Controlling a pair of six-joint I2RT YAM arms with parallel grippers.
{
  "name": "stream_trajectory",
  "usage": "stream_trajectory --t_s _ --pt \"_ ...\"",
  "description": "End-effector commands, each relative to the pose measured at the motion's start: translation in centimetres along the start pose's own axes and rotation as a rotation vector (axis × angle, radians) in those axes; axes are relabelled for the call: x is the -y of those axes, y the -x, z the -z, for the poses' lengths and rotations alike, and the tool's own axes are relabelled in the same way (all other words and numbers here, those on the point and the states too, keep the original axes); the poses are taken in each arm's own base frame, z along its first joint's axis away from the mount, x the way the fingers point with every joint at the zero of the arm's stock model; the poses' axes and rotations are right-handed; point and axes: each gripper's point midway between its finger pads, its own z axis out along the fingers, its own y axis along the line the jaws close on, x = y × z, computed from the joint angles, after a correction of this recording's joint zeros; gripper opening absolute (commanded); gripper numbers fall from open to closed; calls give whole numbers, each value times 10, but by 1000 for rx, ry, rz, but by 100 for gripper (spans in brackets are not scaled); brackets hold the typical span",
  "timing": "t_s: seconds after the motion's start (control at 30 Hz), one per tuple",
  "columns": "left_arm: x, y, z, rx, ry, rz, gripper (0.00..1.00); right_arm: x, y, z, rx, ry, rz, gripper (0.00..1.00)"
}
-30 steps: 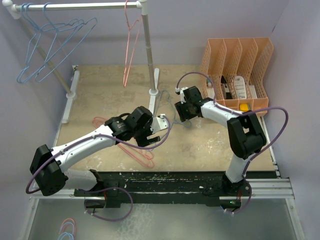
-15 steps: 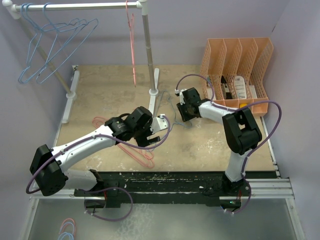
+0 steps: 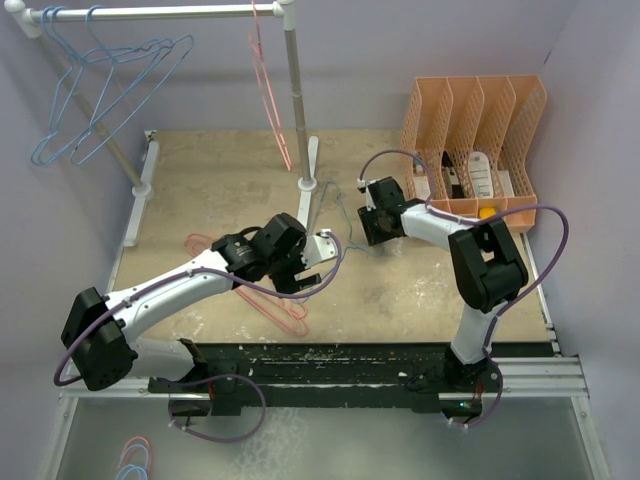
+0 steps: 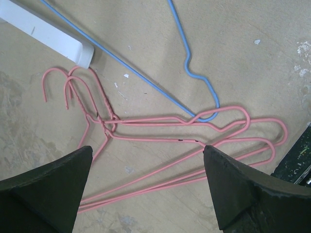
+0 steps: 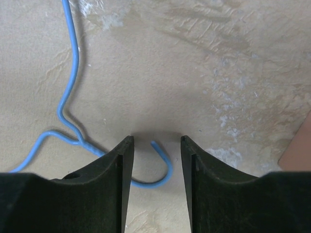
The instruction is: Organize the hangers
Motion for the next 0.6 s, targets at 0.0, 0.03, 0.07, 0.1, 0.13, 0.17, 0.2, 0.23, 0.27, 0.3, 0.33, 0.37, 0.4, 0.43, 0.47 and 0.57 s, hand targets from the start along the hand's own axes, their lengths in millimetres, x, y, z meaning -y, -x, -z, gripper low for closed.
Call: stream_trajectory --t_s 0.0,0.03,0.07,0.1,0.13,0.17,0.2,0.23,0.27,0.3,0.33,0.37,0.4,0.43,0.47,0.57 --pt "-4 14 0 44 6 31 99 12 -29 7 -96 -42 -5 44" --pt "-4 14 0 45 6 31 99 13 -33 5 -108 -46 -5 43" --pt "-4 14 0 45 5 31 99 14 -36 3 -117 -48 -5 42" --pt "-4 14 0 47 5 31 99 14 -39 2 -125 -49 -3 40" --pt "-4 15 0 49 6 30 99 15 -40 1 -131 -53 -2 37" --pt "-4 16 0 52 6 30 99 16 -40 1 -133 -54 -3 34" --pt "-4 15 1 51 6 30 99 17 -40 0 -133 -51 -5 31" --pt "-4 16 1 53 6 31 99 17 -38 0 -130 -45 -7 26" --pt "-4 15 1 53 6 30 99 17 -38 0 -131 -37 -12 20" --pt "-4 15 0 52 4 30 99 17 -38 -1 -133 -23 -16 13" --pt "-4 15 1 53 4 30 99 17 -38 -1 -135 -14 -22 9" --pt "-3 14 0 49 2 29 99 17 -38 -1 -135 -6 -26 5" --pt "-2 13 0 48 -3 27 99 17 -38 -1 -134 -1 -27 3" --pt "-1 12 0 46 -8 23 99 16 -37 0 -128 7 -29 0" --pt "0 10 -1 39 -14 14 99 14 -35 2 -122 16 -30 0" --pt "2 1 -10 -4 -21 -27 99 12 -18 17 -74 34 -32 0"
